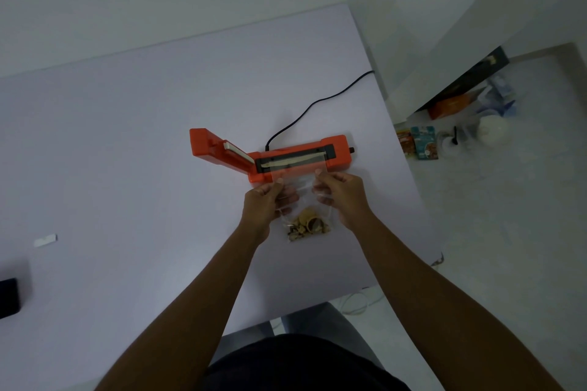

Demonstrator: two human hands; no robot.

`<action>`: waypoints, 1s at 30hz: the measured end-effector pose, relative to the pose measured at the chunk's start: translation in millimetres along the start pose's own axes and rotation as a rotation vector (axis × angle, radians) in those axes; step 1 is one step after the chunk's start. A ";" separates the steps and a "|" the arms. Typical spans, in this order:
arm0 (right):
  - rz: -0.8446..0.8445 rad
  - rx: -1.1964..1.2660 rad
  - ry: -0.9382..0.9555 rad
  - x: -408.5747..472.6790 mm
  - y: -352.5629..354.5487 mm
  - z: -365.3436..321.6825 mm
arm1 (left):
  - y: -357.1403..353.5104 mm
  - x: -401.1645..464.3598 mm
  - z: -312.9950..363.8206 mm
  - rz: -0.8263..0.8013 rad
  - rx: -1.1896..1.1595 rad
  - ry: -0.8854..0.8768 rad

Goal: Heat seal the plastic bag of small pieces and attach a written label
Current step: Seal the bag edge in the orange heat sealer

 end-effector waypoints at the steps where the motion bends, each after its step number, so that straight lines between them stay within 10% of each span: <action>1: 0.000 -0.012 -0.001 0.1 0.2 0.3 | -0.1 0.1 -0.3 0.001 0.000 0.003; 17: 0.055 -0.182 0.020 -5.9 4.5 -11.5 | -0.8 -2.4 0.1 0.011 -0.015 0.007; 22: 0.212 -0.621 0.176 -20.7 6.0 -59.4 | -2.3 -3.5 3.1 0.009 -0.005 0.006; 30: 0.178 -0.646 0.556 -56.8 -33.7 -137.7 | -4.9 -6.3 8.1 0.011 0.000 0.002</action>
Point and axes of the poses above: each hand's wrist, its own x-axis towards the middle knuckle, its own y-axis out of the back of the hand, z = x × y, the point moved 10 cm from there along x, towards the middle knuckle, and after that the axes turned 12 degrees about -z, right-handed, at the moved point
